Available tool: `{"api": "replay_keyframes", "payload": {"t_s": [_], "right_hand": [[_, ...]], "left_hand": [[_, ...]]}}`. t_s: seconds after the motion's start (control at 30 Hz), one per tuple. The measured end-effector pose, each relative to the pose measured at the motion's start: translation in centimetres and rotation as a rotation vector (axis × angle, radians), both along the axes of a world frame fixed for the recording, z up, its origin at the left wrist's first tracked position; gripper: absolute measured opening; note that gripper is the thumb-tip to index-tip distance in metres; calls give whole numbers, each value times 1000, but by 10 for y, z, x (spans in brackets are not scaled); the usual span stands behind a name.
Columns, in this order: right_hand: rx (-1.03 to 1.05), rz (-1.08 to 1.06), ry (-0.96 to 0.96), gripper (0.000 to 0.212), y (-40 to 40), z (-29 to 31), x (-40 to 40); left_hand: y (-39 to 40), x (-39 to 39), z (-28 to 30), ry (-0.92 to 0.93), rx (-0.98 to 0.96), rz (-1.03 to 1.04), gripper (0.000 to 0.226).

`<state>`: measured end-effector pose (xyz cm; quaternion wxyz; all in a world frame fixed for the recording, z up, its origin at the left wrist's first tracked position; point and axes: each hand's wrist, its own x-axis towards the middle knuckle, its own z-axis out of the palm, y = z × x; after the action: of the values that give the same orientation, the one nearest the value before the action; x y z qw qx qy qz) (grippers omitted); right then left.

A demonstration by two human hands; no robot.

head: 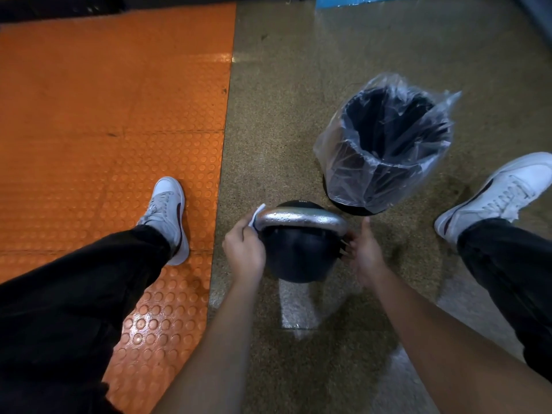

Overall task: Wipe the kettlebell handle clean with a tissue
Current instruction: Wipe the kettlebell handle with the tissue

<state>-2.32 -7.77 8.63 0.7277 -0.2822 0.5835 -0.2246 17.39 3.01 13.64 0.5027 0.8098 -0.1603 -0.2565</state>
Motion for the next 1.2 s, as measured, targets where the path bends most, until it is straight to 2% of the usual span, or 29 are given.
{"api": "replay_keyframes", "payload": {"t_s": [0.23,0.4,0.5,0.6,0.77,0.97,1.13,1.2], "right_hand": [[7,4,-15,80,2,-8,-2],[8,2,-5,78,0,-6,-3],[15,11,-19,81,1,-8,-4],[-3,21,-3,79,3,-9,-4],[-11,15,25,72,2,-6,-4],[-1,22,7,78,3,-13,-5],[-7,19,23,78,1,-13,-4],[0,20,23,78,3,-16,-5]], "left_hand": [[3,-16,-10,44,95,121,41],[6,-26,0,-115,-59,153,48],[15,-39,-10,-23,12,207,45],[7,-30,-18,33,55,203,45],[4,-32,-8,-110,-68,179,48],[5,-33,-24,7,26,213,46],[-5,-32,-6,-107,-96,175,53],[4,-41,-10,-84,-60,217,50]]}}
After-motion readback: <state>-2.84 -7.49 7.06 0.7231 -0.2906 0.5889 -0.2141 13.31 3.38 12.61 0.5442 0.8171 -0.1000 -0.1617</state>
